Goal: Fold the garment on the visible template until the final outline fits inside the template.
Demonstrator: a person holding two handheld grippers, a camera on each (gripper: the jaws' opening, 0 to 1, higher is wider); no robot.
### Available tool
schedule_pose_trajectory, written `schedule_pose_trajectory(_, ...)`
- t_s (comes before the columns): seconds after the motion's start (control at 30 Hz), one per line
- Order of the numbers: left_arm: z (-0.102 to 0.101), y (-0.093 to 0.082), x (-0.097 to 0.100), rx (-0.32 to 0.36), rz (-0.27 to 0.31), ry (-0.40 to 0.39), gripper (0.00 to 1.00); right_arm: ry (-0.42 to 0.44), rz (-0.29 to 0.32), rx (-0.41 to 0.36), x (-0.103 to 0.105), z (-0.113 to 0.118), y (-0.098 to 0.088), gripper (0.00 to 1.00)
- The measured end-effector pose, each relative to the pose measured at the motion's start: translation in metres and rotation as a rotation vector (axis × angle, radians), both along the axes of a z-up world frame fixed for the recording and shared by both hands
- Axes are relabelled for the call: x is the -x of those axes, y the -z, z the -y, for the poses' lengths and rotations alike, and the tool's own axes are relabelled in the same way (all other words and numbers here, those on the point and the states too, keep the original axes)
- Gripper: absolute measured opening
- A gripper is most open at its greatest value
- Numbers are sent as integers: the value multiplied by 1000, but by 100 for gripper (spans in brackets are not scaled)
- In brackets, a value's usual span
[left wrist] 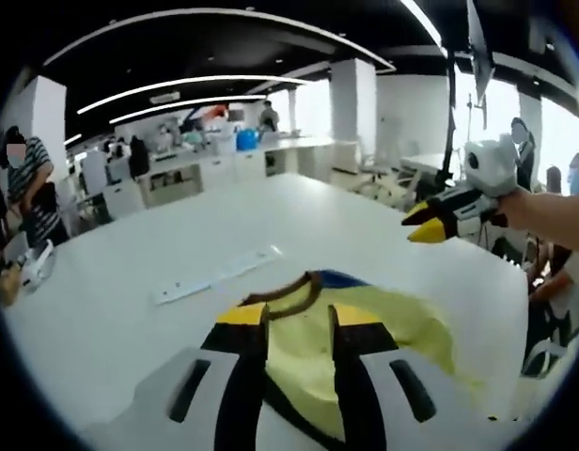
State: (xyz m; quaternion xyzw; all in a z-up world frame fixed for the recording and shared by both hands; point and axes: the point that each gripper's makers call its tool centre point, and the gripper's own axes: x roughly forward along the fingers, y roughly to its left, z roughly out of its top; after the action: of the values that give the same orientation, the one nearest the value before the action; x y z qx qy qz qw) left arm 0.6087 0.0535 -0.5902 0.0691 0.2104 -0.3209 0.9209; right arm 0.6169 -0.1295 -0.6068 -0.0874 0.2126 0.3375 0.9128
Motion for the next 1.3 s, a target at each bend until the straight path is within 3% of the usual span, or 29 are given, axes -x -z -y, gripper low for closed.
schedule_pose_trajectory(0.43,-13,12,42,75,-78,-1,27,-28,-40,-28,35,10,11,22)
schedule_pose_trajectory(0.8,-19,36,75,105,-143,-14,28,-23,-79,-55,62,16,25,22)
schedule_pose_trajectory(1.13,-19,47,93,140,-185,-11,28,-27,-92,-69,80,18,28,22)
schedule_pose_trajectory(1.3,-20,55,103,124,-200,-6,28,-30,-96,-83,88,18,29,21)
